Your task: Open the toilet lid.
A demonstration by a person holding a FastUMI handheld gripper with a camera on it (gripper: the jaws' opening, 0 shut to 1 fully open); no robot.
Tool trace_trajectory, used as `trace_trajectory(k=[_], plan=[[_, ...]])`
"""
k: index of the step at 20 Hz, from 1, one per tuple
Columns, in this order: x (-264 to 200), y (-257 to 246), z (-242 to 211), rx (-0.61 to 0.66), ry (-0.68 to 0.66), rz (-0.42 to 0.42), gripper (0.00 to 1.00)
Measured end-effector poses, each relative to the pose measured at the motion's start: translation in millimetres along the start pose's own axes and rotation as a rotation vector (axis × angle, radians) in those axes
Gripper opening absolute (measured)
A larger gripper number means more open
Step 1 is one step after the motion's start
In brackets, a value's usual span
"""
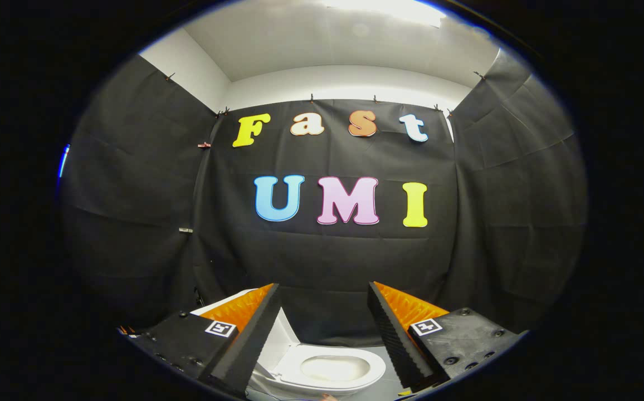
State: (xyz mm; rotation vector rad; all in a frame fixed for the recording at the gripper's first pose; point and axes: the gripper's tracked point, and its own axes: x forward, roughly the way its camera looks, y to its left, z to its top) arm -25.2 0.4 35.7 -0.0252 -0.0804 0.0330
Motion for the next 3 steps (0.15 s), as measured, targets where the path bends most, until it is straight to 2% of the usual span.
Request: trace_trajectory(k=[3], plan=[[0.7, 2.8, 0.0, -0.002, -0.001, 0.006, 0.97]])
